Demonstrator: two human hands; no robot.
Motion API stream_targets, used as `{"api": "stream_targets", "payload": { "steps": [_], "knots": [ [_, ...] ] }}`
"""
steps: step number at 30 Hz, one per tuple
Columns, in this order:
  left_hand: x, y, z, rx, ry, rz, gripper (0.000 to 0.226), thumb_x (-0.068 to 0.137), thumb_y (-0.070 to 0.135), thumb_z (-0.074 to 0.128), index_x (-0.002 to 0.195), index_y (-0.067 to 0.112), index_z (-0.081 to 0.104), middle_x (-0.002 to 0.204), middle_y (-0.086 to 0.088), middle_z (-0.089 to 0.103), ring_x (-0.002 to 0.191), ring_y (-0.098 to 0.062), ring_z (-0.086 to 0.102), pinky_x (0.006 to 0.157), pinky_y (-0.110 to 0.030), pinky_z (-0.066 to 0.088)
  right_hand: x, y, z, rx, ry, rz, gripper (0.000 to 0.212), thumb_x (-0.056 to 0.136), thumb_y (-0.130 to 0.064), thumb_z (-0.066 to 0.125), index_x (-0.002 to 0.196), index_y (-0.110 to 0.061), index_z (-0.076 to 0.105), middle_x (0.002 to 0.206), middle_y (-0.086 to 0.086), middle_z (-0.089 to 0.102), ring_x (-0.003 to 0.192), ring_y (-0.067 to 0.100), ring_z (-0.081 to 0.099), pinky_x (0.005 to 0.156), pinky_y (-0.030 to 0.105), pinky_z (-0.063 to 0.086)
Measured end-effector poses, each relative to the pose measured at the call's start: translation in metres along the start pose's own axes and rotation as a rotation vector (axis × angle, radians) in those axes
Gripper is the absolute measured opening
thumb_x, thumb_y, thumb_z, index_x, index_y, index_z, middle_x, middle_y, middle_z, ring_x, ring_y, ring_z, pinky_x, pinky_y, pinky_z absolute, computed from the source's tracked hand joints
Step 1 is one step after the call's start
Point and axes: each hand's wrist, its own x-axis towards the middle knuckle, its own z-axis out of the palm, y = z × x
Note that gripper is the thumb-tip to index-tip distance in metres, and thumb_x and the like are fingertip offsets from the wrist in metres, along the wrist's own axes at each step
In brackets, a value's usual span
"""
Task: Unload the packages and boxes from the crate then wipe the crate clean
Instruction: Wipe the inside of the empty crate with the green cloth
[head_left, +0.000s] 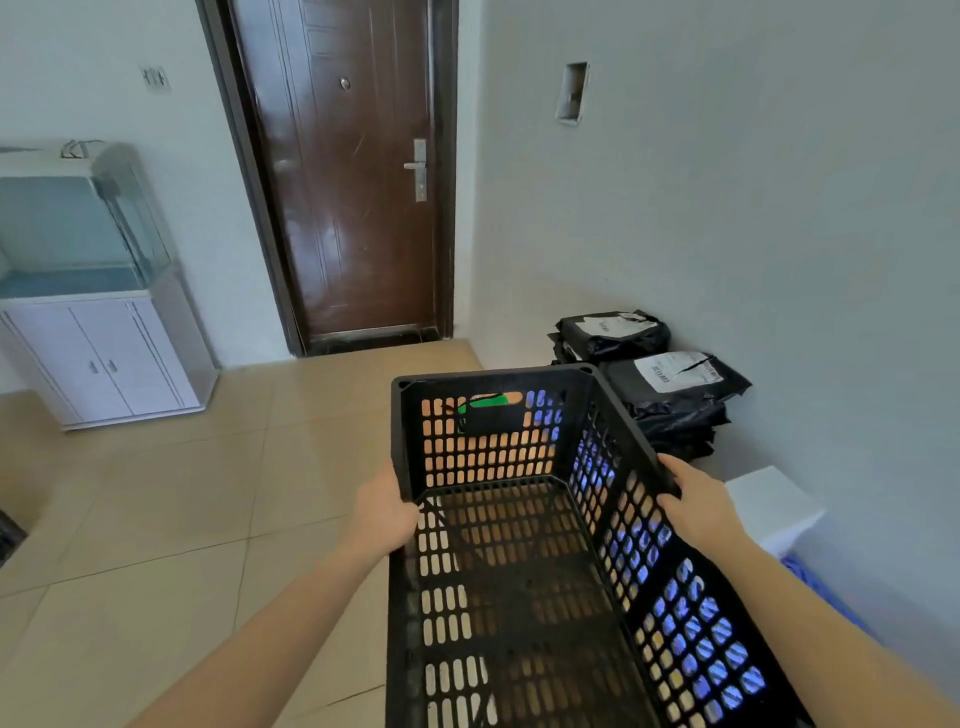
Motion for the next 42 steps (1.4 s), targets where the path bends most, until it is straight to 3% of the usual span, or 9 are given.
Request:
{"api": "stream_targets", "payload": {
  "steps": [6,10,13,18,23,29,32,36,42],
  "knots": [
    [0.0,-0.006,-0.051,0.062,-0.006,0.115,0.047,0.091,0.009,0.058,0.134,0.012,0.041,0.124,-0.014,0.057,0.112,-0.03,0.056,0.09,-0.043,0.054,-0.053,-0.034,-0.004,0.025,0.151,0.073,0.054,0.087,-0.009,0.056,0.139,-0.019,0.046,0.127,0.008,0.061,0.115,0.029,0.055,0.099,0.037,0.042],
    [-0.013,0.004,-0.085,0.09,-0.062,0.285,0.051,0.092,0.012,0.057,0.139,0.017,0.038,0.129,-0.011,0.057,0.114,-0.03,0.057,0.091,-0.045,0.054,-0.111,-0.053,-0.013,0.056,0.303,0.178,0.055,0.087,-0.008,0.057,0.14,-0.018,0.047,0.126,0.01,0.062,0.113,0.031,0.057,0.094,0.035,0.043],
    [-0.026,0.02,-0.101,0.111,-0.095,0.431,0.049,0.092,0.011,0.057,0.138,0.017,0.042,0.127,-0.011,0.058,0.115,-0.032,0.056,0.096,-0.045,0.049,-0.163,-0.062,-0.025,0.09,0.421,0.265,0.055,0.084,-0.007,0.059,0.137,-0.02,0.049,0.114,0.015,0.068,0.101,0.033,0.063,0.087,0.036,0.05],
    [-0.073,0.065,-0.101,0.124,-0.223,0.64,0.041,0.089,0.006,0.057,0.128,0.016,0.047,0.109,-0.005,0.056,0.1,-0.024,0.053,0.08,-0.035,0.041,-0.269,-0.058,-0.058,0.106,0.616,0.421,0.054,0.082,-0.006,0.062,0.134,-0.019,0.053,0.112,0.015,0.069,0.102,0.032,0.063,0.089,0.037,0.05],
    [-0.154,0.103,-0.07,0.067,-0.349,0.775,0.063,0.072,0.009,0.063,0.132,0.019,0.048,0.119,-0.011,0.062,0.105,-0.032,0.058,0.091,-0.041,0.05,-0.391,-0.039,-0.103,0.12,0.763,0.569,0.054,0.082,-0.002,0.06,0.132,-0.021,0.055,0.101,0.015,0.071,0.093,0.03,0.065,0.083,0.032,0.051],
    [-0.292,0.124,-0.003,0.08,-0.491,0.918,0.045,0.078,0.003,0.064,0.121,0.014,0.056,0.11,-0.011,0.064,0.099,-0.03,0.058,0.084,-0.035,0.049,-0.559,0.006,-0.142,0.069,0.881,0.748,0.054,0.082,-0.001,0.058,0.131,-0.024,0.055,0.101,0.013,0.071,0.084,0.031,0.067,0.08,0.037,0.055],
    [-0.363,0.126,0.037,0.077,-0.575,0.962,0.046,0.079,0.003,0.064,0.123,0.012,0.054,0.107,-0.011,0.063,0.096,-0.031,0.058,0.082,-0.036,0.049,-0.644,0.027,-0.153,0.076,0.928,0.828,0.054,0.084,0.002,0.057,0.131,-0.023,0.054,0.101,0.013,0.071,0.077,0.03,0.068,0.076,0.039,0.058],
    [-0.449,0.119,0.092,0.077,-0.682,1.02,0.042,0.08,0.0,0.065,0.12,0.009,0.056,0.105,-0.009,0.064,0.086,-0.022,0.051,0.067,-0.029,0.038,-0.739,0.06,-0.162,0.011,0.956,0.915,0.053,0.083,0.002,0.057,0.131,-0.022,0.055,0.098,0.011,0.071,0.073,0.028,0.067,0.071,0.037,0.057],
    [-0.539,0.107,0.171,0.113,-0.865,1.017,0.042,0.081,-0.002,0.062,0.119,0.011,0.051,0.1,-0.005,0.061,0.089,-0.022,0.057,0.066,-0.026,0.044,-0.836,0.106,-0.155,-0.003,0.968,1.069,0.052,0.083,-0.001,0.055,0.129,-0.025,0.055,0.093,0.006,0.071,0.074,0.027,0.065,0.071,0.036,0.054]
  ]
}}
